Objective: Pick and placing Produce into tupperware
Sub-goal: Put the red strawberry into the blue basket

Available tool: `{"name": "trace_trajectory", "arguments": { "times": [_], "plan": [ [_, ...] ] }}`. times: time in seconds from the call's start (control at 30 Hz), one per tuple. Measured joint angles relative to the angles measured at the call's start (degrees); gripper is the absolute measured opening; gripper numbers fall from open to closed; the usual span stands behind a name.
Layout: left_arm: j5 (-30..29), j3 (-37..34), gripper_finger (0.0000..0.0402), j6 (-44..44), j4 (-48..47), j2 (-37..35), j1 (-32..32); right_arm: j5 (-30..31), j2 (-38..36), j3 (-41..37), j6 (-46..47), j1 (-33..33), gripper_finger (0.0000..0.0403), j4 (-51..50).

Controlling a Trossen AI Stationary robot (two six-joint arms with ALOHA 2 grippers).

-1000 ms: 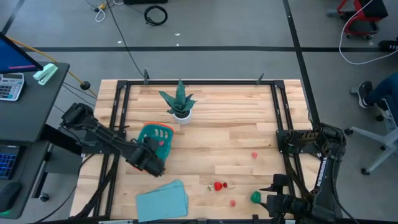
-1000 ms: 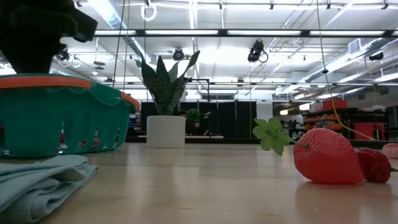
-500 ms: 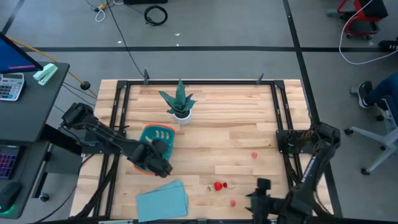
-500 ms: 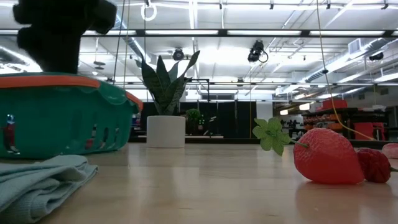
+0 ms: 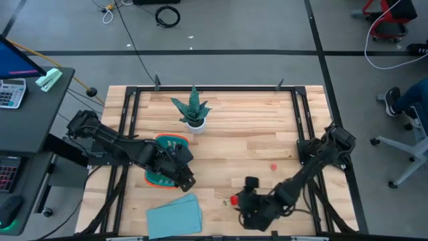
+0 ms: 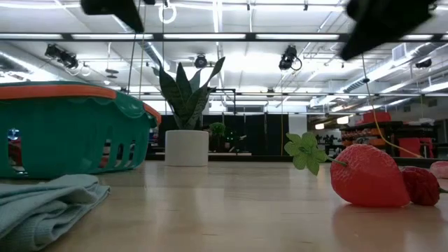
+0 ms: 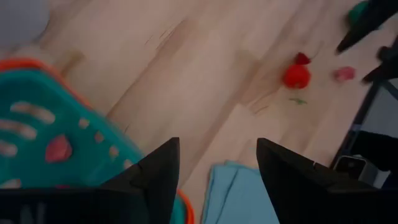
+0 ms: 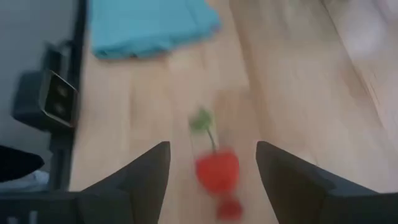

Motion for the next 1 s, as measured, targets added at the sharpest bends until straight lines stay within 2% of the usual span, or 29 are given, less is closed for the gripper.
{"name": "trace_trajectory", "arguments": {
  "times": [0.07,0.13,0.5,0.77,0.9,1.0],
  "plan": [
    [-0.7,0.1,0.0216,1.7,1.3,0.0,0.0,-0.3,0.9,0.0,-5.8,-1.4,0.0252,4.2],
    [-1.0,0.1,0.0213,2.6,1.3,0.0,0.0,-1.3,1.9,0.0,-7.6,-2.4,0.0252,6.6],
    [-1.1,0.0,0.0206,3.9,1.3,0.0,-0.1,-8.5,7.8,0.0,-8.6,-6.3,0.0252,7.3],
    [-1.1,0.0,0.0203,3.5,1.3,0.0,-0.4,-11.0,10.8,0.0,-10.9,-8.5,0.0251,7.5],
    [-1.2,0.0,0.0197,3.3,1.3,0.0,-1.3,-13.2,12.7,0.0,-11.0,-9.3,0.0234,7.8],
    [-1.2,0.0,0.0193,3.3,1.4,0.0,-2.3,-13.2,13.0,0.0,-11.1,-9.7,0.0202,7.9]
  ]
}}
